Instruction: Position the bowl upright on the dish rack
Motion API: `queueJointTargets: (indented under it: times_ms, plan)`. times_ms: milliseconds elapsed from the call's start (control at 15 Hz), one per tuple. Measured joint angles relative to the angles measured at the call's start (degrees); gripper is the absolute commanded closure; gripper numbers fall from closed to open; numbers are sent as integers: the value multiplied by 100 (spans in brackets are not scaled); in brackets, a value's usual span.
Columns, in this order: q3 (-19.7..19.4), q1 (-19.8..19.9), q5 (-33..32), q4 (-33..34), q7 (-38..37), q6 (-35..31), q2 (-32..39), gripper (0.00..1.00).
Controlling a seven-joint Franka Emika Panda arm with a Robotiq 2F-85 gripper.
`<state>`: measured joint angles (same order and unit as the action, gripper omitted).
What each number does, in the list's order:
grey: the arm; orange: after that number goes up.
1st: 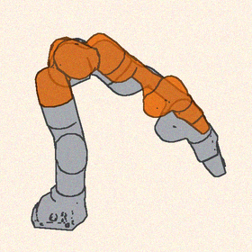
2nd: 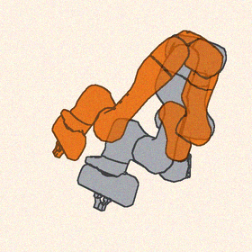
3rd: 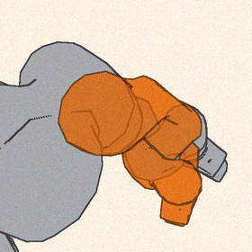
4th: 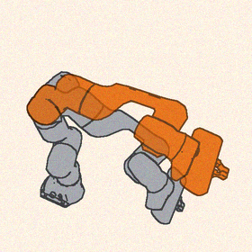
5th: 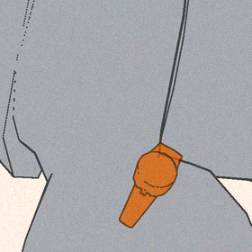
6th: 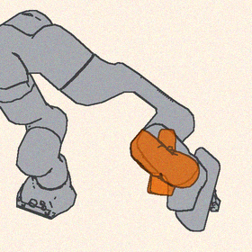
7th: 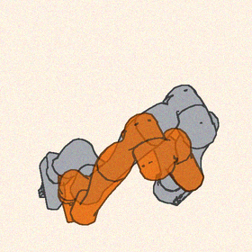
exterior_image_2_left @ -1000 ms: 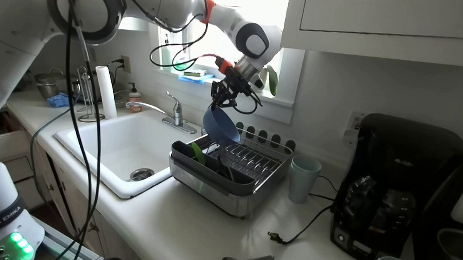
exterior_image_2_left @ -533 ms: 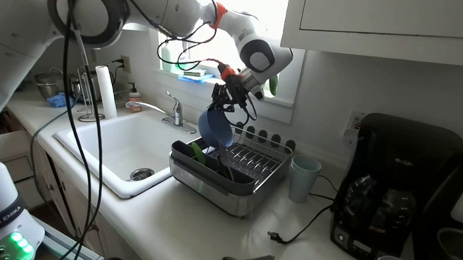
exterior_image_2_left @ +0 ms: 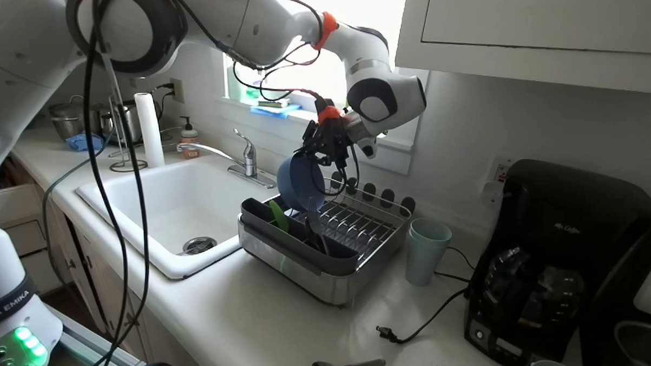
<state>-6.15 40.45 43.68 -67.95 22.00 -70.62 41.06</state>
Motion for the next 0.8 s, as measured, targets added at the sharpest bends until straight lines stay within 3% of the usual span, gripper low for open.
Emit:
queueJointTargets:
  times_ms: [800]
  plan:
    - [154, 584, 856, 173, 314, 568, 409, 99]
